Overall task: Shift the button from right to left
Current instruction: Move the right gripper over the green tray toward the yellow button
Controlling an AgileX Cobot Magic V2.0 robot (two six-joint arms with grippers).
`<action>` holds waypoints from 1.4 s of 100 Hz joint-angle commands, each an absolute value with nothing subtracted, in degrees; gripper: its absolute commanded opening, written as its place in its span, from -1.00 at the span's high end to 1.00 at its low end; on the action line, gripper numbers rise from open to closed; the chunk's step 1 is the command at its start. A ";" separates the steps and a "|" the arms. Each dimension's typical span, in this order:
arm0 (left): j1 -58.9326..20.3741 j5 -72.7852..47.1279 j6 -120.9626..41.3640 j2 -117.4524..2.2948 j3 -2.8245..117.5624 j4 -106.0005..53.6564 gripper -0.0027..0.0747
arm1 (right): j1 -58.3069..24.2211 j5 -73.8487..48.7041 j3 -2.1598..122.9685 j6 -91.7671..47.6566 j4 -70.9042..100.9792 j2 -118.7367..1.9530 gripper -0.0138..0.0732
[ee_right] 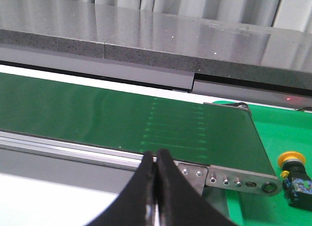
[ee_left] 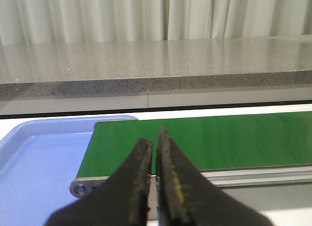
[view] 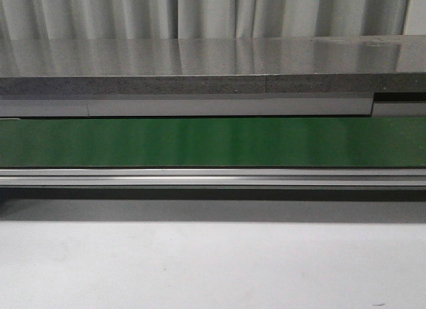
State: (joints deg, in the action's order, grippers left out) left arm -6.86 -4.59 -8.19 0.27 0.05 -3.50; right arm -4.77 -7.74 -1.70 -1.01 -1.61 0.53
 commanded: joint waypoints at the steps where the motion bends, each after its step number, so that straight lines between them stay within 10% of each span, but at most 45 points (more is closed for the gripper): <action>1: -7.16 0.00 -7.56 2.39 -2.26 -4.09 0.92 | -4.84 -2.50 -1.74 -1.11 -2.14 1.49 0.82; 93: -7.16 0.00 -7.56 2.39 -2.26 -4.09 0.92 | -4.84 0.87 -0.52 -1.11 -1.96 1.49 0.82; 140: -7.16 0.00 -7.56 2.39 -2.26 -4.09 0.92 | -4.78 -22.50 25.00 0.00 -1.01 -11.38 0.82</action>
